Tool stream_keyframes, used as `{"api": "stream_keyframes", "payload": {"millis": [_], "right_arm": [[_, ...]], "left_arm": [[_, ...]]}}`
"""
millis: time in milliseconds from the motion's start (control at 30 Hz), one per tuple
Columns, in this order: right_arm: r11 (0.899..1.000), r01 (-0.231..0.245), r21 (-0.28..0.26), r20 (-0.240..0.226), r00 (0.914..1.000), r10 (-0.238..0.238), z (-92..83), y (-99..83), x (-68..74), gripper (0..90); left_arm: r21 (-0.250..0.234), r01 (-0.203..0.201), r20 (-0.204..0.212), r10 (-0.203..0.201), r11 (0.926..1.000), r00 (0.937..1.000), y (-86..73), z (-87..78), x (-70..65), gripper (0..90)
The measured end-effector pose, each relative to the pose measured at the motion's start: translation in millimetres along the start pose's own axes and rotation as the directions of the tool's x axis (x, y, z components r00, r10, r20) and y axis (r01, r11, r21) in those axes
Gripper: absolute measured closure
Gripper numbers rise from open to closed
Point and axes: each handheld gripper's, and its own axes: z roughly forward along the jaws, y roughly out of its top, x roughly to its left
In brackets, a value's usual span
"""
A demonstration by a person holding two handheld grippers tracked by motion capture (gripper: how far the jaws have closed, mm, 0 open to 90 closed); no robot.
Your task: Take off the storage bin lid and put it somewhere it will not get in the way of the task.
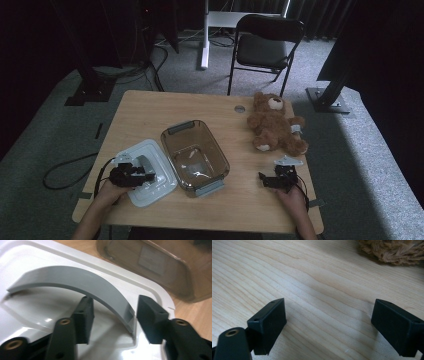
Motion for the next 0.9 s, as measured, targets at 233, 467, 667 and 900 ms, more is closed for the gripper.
{"api": "stream_keyframes", "payload": {"millis": [233, 467, 667, 900], "right_arm": [[1.0, 0.0, 0.0, 0.0, 1.0, 0.0, 0.0, 0.0, 0.0, 11.6], [1.0, -0.001, 0.0, 0.0, 1.0, 0.001, 0.0, 0.0, 0.1, 11.6], [1.0, -0.001, 0.0, 0.0, 1.0, 0.001, 0.0, 0.0, 0.1, 11.5], [1.0, 0.002, 0.0, -0.003, 1.0, -0.002, -0.3, -0.3, 0.5, 11.5]], "left_arm": [[-0.015, -0.002, -0.055, 0.001, 0.9999, 0.9985, -1.9, -5.9, -0.6, 39.9], [-0.036, 0.019, -0.135, -0.023, 0.9992, 0.9905, -4.4, -19.0, -5.0, 20.1], [-0.039, 0.028, -0.173, -0.034, 0.9989, 0.9844, -12.7, -28.1, -6.1, 10.5], [-0.012, 0.045, -0.23, -0.046, 0.9989, 0.9721, -23.9, -34.6, -6.8, 0.5]]}}
